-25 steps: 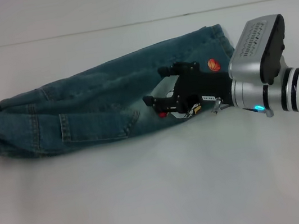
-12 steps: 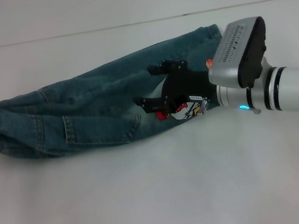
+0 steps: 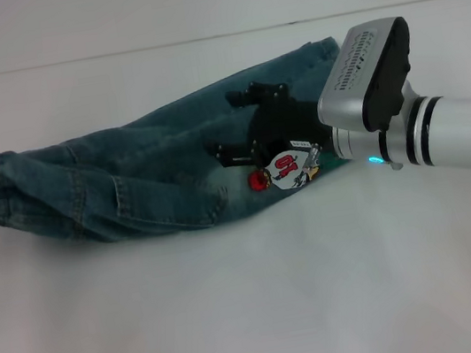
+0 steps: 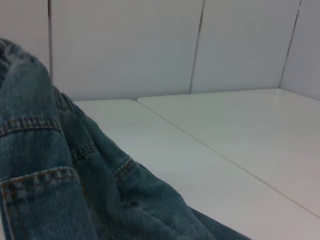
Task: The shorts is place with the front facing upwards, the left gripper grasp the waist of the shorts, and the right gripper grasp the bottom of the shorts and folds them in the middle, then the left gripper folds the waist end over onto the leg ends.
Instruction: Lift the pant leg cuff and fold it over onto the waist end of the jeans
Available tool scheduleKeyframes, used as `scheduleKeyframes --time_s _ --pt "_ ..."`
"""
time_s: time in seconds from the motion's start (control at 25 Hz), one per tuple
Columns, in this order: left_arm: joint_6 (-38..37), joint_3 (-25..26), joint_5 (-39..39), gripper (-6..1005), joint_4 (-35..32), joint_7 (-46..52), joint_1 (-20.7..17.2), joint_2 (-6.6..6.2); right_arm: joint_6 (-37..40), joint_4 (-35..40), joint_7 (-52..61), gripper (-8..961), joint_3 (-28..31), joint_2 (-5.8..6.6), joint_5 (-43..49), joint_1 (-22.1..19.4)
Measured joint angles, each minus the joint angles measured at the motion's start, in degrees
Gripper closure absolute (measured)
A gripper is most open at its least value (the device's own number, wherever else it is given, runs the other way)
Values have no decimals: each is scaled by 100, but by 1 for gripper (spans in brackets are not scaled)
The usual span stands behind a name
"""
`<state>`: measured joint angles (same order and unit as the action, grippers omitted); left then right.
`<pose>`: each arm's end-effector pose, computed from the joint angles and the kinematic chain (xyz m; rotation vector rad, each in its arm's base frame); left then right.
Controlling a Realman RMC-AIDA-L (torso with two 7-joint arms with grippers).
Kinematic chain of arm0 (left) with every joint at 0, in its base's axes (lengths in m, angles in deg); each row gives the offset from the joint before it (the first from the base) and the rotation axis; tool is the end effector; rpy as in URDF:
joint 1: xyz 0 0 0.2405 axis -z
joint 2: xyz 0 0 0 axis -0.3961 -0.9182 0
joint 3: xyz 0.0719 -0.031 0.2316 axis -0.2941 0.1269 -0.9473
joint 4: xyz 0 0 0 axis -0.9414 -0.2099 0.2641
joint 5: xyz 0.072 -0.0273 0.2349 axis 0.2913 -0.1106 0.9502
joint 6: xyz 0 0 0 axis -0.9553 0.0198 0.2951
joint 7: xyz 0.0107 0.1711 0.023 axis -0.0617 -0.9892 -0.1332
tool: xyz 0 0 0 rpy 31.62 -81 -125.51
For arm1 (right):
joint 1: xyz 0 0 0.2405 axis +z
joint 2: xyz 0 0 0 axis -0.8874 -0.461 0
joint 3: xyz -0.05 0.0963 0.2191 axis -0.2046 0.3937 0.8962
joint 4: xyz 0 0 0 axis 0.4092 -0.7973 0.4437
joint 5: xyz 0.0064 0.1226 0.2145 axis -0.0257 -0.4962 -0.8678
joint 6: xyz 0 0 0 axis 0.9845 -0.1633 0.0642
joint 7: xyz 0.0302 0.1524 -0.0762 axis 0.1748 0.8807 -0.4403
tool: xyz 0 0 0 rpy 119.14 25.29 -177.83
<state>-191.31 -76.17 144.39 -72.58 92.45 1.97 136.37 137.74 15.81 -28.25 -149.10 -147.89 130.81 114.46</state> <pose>-0.3019 0.3372 0.1423 -2.3446 -1.1386 -0.4476 0.2049 0.4283 -0.1500 -2.5287 0.2623 0.4968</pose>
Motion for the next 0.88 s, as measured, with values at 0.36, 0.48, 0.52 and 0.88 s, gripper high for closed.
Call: scheduleKeyframes --time_s 0.36,0.48,0.52,0.88 --pt "-275 -30 -151 957 -145 240 172 23 -12 -18 -105 100 -67 0 68 4" --pt "-352 -92 -273 957 -161 332 207 32 -50 -60 -171 101 -68 0 71 34" --pt "-426 -109 -316 957 -167 357 241 40 -69 -69 -179 101 -68 0 71 48" --pt "-584 -141 -351 957 -288 485 486 110 -108 -77 -259 99 -68 0 70 65"
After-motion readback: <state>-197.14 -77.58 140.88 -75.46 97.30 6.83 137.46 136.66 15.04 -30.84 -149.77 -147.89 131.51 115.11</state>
